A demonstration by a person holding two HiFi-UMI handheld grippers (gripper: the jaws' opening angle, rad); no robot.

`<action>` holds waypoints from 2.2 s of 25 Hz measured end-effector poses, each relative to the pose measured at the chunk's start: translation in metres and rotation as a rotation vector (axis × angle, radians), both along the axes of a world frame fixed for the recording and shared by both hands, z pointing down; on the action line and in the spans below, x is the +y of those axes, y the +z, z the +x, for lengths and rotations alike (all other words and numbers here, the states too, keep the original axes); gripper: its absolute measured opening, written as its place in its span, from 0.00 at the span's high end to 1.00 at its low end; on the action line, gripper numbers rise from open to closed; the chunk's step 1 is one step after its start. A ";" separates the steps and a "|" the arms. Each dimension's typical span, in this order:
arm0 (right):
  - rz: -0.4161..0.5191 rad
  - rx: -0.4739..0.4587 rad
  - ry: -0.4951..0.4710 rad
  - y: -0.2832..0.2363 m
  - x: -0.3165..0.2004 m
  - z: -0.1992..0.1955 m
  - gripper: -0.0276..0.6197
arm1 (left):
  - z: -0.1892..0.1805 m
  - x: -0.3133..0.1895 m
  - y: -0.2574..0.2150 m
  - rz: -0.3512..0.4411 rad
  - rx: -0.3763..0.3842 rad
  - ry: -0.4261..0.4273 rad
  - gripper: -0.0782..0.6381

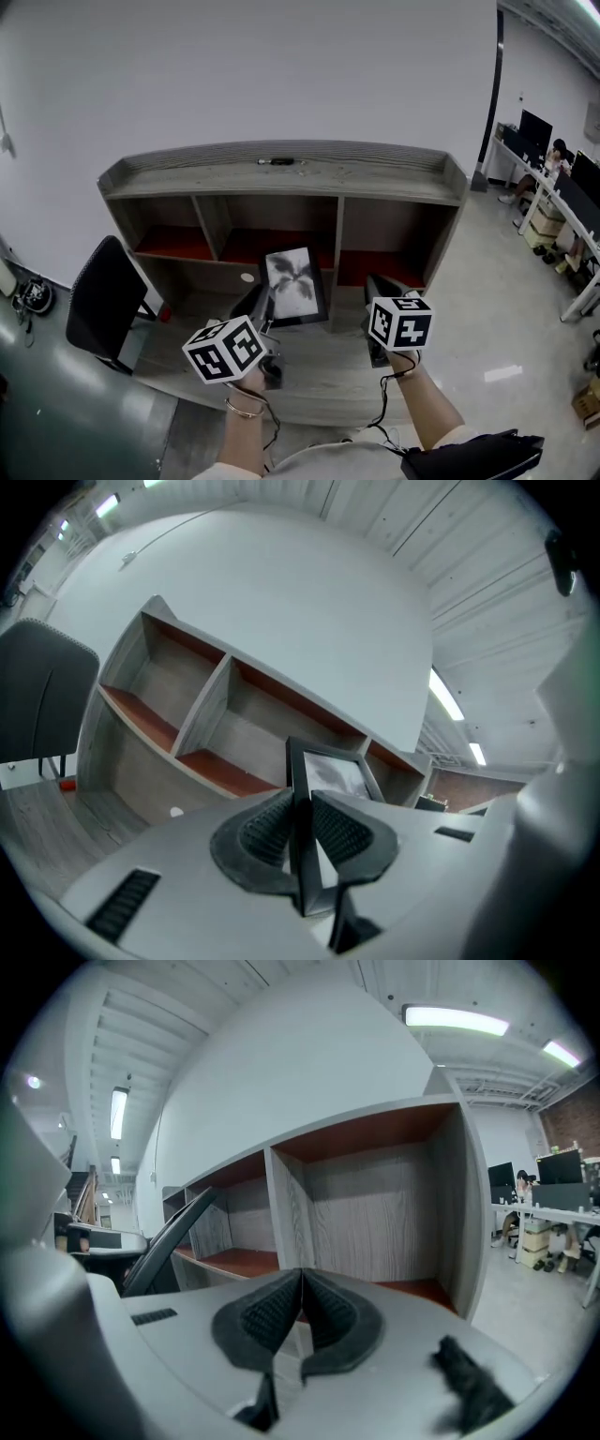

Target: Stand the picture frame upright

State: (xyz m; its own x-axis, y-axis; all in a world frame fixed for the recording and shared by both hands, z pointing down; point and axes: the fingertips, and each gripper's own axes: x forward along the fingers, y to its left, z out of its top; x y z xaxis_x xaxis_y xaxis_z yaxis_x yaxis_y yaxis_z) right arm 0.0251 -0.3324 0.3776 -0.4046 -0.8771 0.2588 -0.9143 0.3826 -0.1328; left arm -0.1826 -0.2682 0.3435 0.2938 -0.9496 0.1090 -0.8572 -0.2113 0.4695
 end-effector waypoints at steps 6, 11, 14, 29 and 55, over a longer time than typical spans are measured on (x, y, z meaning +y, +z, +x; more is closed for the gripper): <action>0.045 0.002 0.004 -0.029 -0.003 0.005 0.91 | 0.006 -0.008 -0.042 0.078 -0.014 0.020 0.79; 0.076 -0.008 0.006 -0.053 -0.005 0.006 0.91 | 0.013 -0.017 -0.073 0.126 -0.033 0.031 0.79; 0.106 -0.014 0.008 -0.072 -0.007 0.008 0.91 | 0.016 -0.022 -0.095 0.161 -0.046 0.028 0.79; 0.246 0.015 0.012 -0.156 -0.025 0.024 0.91 | 0.028 -0.048 -0.183 0.292 -0.131 0.014 0.79; 0.301 0.010 0.049 -0.255 -0.104 0.050 0.91 | 0.063 -0.143 -0.255 0.357 -0.208 0.017 0.79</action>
